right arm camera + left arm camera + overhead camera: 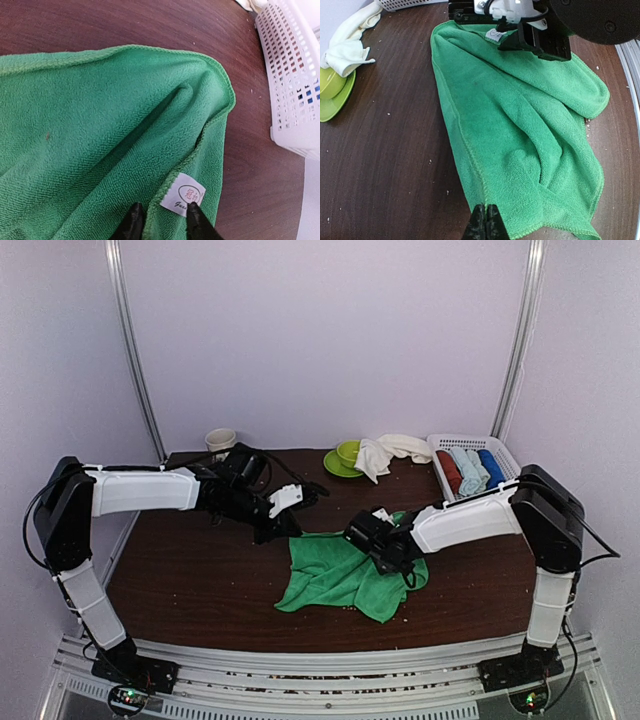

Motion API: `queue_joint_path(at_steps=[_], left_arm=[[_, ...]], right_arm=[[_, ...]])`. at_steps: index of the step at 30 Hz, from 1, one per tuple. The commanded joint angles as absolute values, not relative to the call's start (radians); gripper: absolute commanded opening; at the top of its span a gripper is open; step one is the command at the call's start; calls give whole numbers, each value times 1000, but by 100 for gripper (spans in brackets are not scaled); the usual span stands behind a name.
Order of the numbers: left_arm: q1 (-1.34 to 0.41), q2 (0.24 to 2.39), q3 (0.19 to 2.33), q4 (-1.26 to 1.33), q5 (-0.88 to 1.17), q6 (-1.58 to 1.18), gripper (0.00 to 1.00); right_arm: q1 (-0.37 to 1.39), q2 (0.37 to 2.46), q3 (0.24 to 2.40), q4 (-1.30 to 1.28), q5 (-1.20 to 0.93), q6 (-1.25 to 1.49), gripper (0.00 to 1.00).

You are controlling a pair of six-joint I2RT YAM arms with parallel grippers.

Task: Roll the towels
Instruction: Pick up the towel from the center of the board, then flatten out the towel at the center of the board.

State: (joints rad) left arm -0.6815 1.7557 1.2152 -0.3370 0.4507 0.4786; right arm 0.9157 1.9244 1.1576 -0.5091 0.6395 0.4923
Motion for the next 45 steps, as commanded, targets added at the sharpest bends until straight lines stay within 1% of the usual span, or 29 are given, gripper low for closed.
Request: queue_joint_path(at_steps=[1,5,7,8,15,22,34,39,45], left_arm=[[-679,1753,1208,-297,473,467,0],[-678,1752,1208,-296,471,465,0],[-679,1751,1209,-297,470,464,0],[-677,1748,1209,-297,469,462,0],[-644,1711,1214,-301,468,451,0],[-539,1620,1228,-334,469,452,0],[-373,1372,1223,-391,385,498,0],[-331,1271,1171,-412,300,530,0],[-251,1115,1139,-423,259,550,0]], right_arm=[[912,1928,1184,-533,691,491,25],[914,1912,1184,-544,704,491,8],[913,1901,1183,-551,712,492,1],[913,1895,1180,-553,714,493,0],[908,1803,1132,-534,693,497,0],[858,1605,1067,-428,564,418,0],[826,1392,1164,-373,506,223,0],[824,1308,1162,-345,482,165,0],[825,1189,1143,-329,430,147,0]])
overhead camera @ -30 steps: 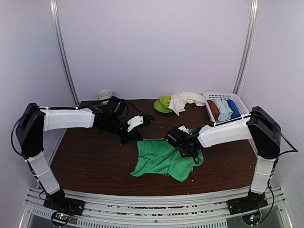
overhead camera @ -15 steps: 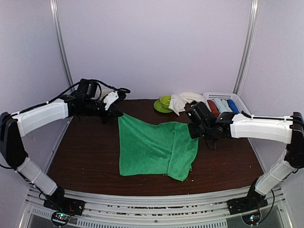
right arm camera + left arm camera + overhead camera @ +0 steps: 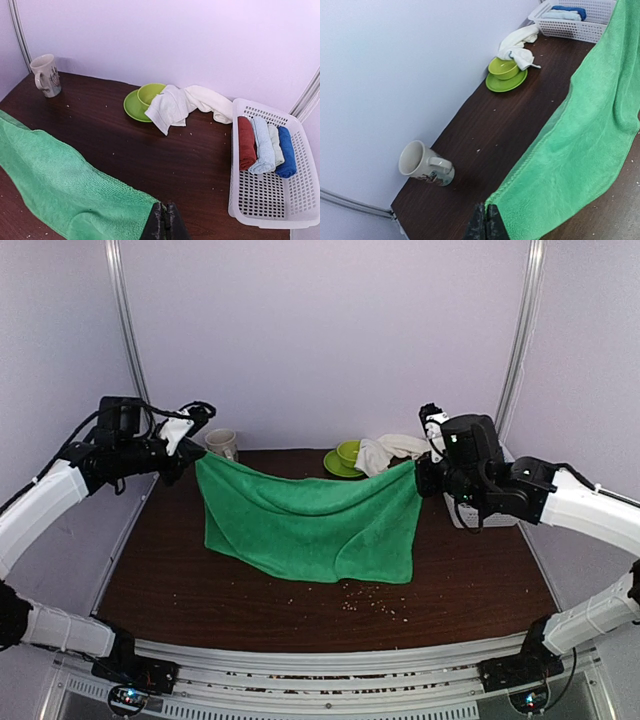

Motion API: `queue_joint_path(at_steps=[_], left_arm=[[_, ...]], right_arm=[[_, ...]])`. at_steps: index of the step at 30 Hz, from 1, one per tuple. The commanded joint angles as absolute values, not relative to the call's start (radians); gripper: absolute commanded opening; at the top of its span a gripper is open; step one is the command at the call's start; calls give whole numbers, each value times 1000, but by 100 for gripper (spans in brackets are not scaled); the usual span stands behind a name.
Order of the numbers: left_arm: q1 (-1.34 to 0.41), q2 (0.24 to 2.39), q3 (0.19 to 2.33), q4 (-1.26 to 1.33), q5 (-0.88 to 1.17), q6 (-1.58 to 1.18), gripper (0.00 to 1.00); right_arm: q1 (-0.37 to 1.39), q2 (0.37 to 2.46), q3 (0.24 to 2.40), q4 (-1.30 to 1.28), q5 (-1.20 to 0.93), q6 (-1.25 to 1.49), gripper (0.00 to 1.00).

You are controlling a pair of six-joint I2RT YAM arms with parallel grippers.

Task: Roll the towels
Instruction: Flatten out the towel at the center of the board.

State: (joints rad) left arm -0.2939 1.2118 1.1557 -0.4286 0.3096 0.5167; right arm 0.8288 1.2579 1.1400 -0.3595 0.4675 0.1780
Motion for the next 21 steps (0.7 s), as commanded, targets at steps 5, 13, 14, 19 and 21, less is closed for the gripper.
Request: queue_joint_path(at_steps=[5,13,14,19,21], left_arm=[[-227,1033,1170,-518,236,560,0],[-220,960,1259,-679,179,515,0],[-221,958,1256,-680,168,509,0],[-221,1011,1168,-620,67,490,0],[-216,1069,1115,-579,30,494,0]], right_arm=[[830,1084,1132,-341,357,147,0],[847,968,1104,-354,335,204,0],[847,982,1104,-356,333,211,0],[843,1165,1117,-366,452,231,0],[828,1269,1135,-361,476,234,0]])
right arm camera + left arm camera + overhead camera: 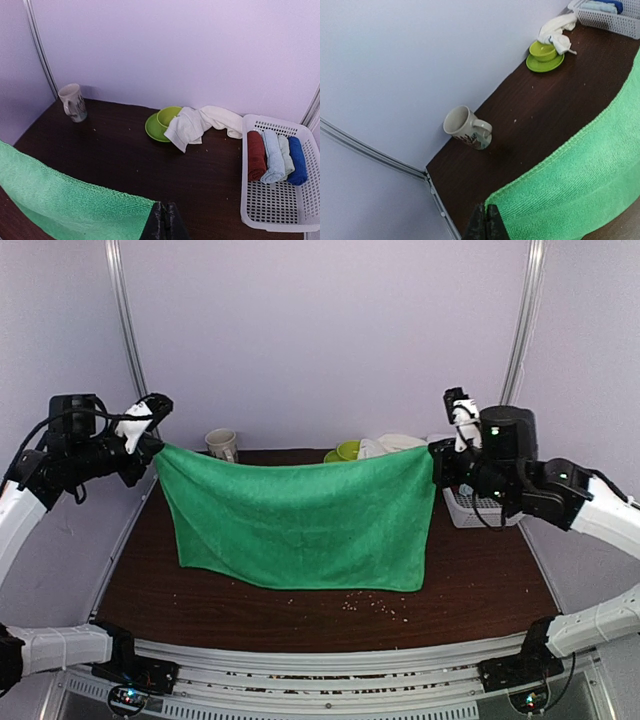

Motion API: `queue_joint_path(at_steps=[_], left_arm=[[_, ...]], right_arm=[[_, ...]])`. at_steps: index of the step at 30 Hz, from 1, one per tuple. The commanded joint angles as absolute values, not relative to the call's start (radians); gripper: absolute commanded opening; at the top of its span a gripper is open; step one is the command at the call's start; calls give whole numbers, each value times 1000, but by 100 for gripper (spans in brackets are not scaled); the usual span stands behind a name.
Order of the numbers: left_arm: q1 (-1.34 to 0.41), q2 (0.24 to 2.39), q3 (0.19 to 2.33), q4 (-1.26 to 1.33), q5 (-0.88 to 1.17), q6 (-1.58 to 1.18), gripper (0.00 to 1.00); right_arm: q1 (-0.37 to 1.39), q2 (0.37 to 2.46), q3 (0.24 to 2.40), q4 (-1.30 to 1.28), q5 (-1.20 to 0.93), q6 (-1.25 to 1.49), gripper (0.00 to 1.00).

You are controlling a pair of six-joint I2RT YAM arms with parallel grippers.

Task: Roll the towels
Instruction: Flatten out the towel at the center of the board.

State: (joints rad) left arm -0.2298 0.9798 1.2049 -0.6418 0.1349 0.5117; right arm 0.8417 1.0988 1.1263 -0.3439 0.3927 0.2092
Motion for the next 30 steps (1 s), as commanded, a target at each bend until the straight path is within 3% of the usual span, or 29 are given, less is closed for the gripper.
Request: queue_joint_path(at_steps=[1,9,14,30], left_arm=[[-212,1103,1093,-556,27,498,0],[-185,1459,1064,-309,-5,503,0],[-176,1635,1087,-175,-66,501,0],[-155,1726,1038,110,-57,512,0]], right_arm=[[816,1324,1144,-348,471,234,0],[714,1805,1348,-291,540,175,0],[687,1985,1485,-274,571,137,0],[581,2020,1461,-115,492,67,0]])
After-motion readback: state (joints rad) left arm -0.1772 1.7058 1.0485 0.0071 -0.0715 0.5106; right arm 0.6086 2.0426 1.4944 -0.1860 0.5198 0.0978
